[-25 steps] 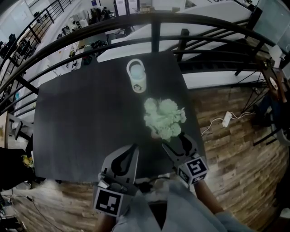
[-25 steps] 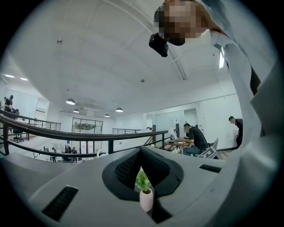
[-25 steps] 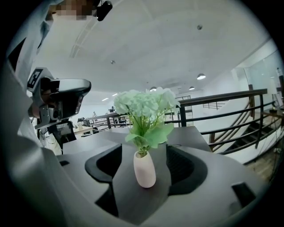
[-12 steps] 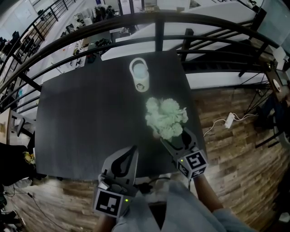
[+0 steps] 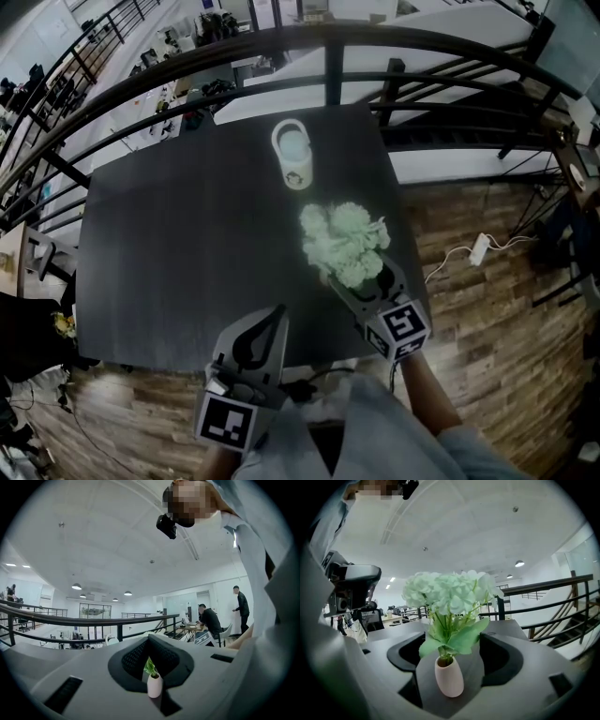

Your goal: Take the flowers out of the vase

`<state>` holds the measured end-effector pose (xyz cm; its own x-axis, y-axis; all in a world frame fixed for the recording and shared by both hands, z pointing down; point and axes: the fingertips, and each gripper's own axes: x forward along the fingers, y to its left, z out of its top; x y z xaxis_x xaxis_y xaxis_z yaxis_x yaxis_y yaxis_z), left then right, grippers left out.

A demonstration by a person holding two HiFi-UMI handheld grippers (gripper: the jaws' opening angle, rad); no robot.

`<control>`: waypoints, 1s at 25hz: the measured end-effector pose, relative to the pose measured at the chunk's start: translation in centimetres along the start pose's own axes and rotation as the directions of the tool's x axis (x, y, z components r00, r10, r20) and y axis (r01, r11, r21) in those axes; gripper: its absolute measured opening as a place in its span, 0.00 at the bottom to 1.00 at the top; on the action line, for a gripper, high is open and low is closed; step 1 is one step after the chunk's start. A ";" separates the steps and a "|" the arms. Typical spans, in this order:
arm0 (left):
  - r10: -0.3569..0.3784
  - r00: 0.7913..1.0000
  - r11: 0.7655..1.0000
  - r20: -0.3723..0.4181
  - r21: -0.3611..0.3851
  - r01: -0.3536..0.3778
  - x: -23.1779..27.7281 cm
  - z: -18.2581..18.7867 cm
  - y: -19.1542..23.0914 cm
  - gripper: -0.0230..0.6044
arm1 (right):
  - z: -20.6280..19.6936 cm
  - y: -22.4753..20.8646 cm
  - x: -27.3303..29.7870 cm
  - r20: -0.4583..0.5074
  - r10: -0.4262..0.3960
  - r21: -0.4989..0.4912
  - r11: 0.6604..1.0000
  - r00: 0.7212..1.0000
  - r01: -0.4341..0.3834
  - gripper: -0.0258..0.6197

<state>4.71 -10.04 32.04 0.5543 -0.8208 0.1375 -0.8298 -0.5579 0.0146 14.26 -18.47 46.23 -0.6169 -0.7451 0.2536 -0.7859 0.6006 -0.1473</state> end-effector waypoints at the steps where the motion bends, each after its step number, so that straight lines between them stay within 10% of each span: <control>1: 0.000 1.000 1.000 -0.001 0.001 0.000 0.0 0.0 0.0 0.03 | 0.0 -0.1 0.2 0.000 0.000 0.002 1.000 1.000 0.000 0.59; 25: 0.009 1.000 1.000 -0.008 -0.013 -0.010 -0.1 -0.4 0.0 0.03 | 0.4 -0.2 1.1 0.050 0.007 -0.025 1.000 0.999 -0.005 0.28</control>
<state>4.68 -9.89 32.44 0.5460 -0.8251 0.1455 -0.8358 -0.5485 0.0259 13.68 -19.50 46.15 -0.6236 -0.7545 0.2049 -0.7811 0.6118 -0.1244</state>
